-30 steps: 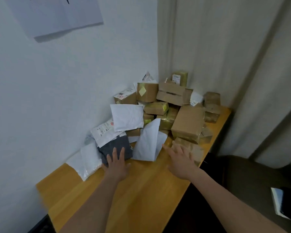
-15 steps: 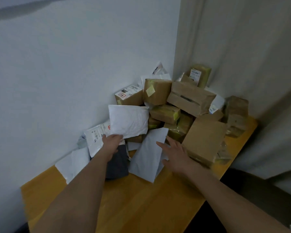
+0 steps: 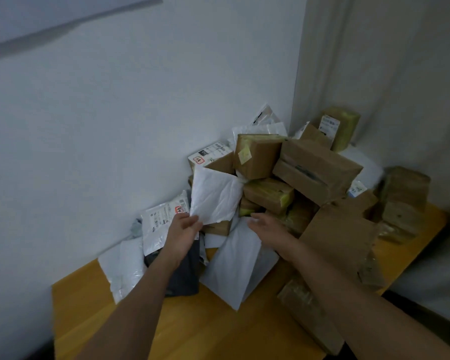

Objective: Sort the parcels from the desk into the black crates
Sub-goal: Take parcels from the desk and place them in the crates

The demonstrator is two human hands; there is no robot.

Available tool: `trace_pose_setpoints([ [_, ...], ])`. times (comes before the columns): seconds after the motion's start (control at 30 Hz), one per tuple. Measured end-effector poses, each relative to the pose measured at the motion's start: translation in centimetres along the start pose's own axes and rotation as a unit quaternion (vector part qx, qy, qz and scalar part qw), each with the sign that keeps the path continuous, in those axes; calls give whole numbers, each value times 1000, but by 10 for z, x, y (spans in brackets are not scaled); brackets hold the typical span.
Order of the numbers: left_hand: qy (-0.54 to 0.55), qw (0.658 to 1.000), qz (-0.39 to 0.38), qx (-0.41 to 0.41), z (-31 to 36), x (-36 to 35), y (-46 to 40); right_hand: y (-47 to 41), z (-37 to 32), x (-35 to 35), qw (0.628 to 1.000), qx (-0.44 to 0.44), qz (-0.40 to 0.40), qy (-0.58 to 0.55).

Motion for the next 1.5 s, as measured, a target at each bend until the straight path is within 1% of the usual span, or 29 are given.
trace_pose_setpoints([
  [0.03, -58, 997, 10, -52, 9, 1, 9, -2, 1, -3, 993, -49, 15, -103],
  [0.07, -133, 984, 25, -112, 16, 1, 17, -3, 1, -6, 975, -87, 24, -203],
  [0.13, -262, 938, 42, -223, 26, 3, 38, -5, -5, -15, 916, -127, 19, -380],
  [0.2, -334, 902, 28, -273, 26, 9, 55, -8, -16, -24, 862, -138, 13, -487],
  [0.23, -362, 887, 18, -287, 24, 13, 61, -11, -21, -29, 852, -133, 11, -506],
  [0.27, -393, 866, 13, -309, 22, 17, 68, -12, -28, -35, 856, -121, 5, -502],
  [0.33, -446, 817, 27, -365, 16, 23, 84, -12, -41, -47, 875, -91, -14, -475],
  [0.37, -449, 807, 37, -381, 13, 29, 88, -11, -47, -54, 882, -88, -28, -462],
  [0.4, -446, 812, 40, -375, 8, 36, 90, -9, -51, -59, 892, -87, -37, -443],
  [0.43, -427, 827, 41, -363, 5, 44, 92, -8, -54, -62, 901, -76, -45, -424],
  [0.5, -334, 886, 45, -317, 6, 64, 95, -8, -64, -67, 920, -49, -63, -385],
  [0.53, -287, 909, 59, -297, 8, 74, 96, -8, -72, -68, 930, -35, -68, -358],
  [0.6, -202, 940, 105, -253, 13, 95, 93, -8, -89, -64, 952, -4, -67, -297],
  [0.63, -161, 954, 123, -222, 15, 104, 91, -8, -96, -62, 957, 10, -67, -282],
  [0.67, -120, 967, 133, -184, 17, 113, 89, -8, -103, -61, 953, 20, -77, -294],
  [0.73, -34, 987, 110, -110, 24, 122, 89, -7, -115, -61, 939, 39, -112, -324],
  [0.8, 65, 995, 28, -67, 34, 119, 93, -7, -128, -58, 934, 64, -133, -325],
  [0.87, 116, 990, -50, -65, 49, 111, 105, -6, -140, -56, 929, 94, -154, -324],
  [0.9, 131, 986, -70, -72, 54, 108, 109, -4, -145, -56, 925, 108, -168, -325],
  [1.0, 169, 979, -53, -101, 63, 108, 110, 4, -157, -56, 915, 138, -203, -320],
  [1.07, 173, 978, -33, -116, 67, 111, 110, 8, -162, -53, 907, 149, -207, -334],
  [1.13, 164, 978, -29, -129, 72, 111, 113, 13, -168, -46, 902, 161, -188, -354],
  [1.2, 120, 983, -4, -141, 75, 114, 116, 12, -172, -33, 910, 183, -130, -348],
  [1.27, -1, 982, 75, -173, 82, 124, 117, 4, -172, -15, 928, 206, -45, -308],
  [1.3, -74, 973, 110, -191, 85, 128, 116, 4, -172, -6, 936, 220, -16, -274],
  [1.33, -142, 959, 137, -204, 88, 130, 115, 5, -176, -1, 945, 242, -6, -220],
  [1.4, -271, 918, 187, -220, 95, 130, 117, 13, -186, 2, 955, 291, -18, -61],
  [1.47, -396, 855, 229, -246, 106, 122, 122, 22, -197, -8, 936, 341, -57, 68],
  [1.5, -442, 823, 242, -263, 113, 116, 128, 25, -202, -16, 925, 357, -87, 97],
])
Point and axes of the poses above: each hand's wrist, its own y-axis away from the middle knuckle, its own x-axis out of the back of the hand, z = x × y, the point moved 7 cm from there along -y, towards the middle knuckle, and after that the axes turned 15 degrees about x, right-handed, at the moved point
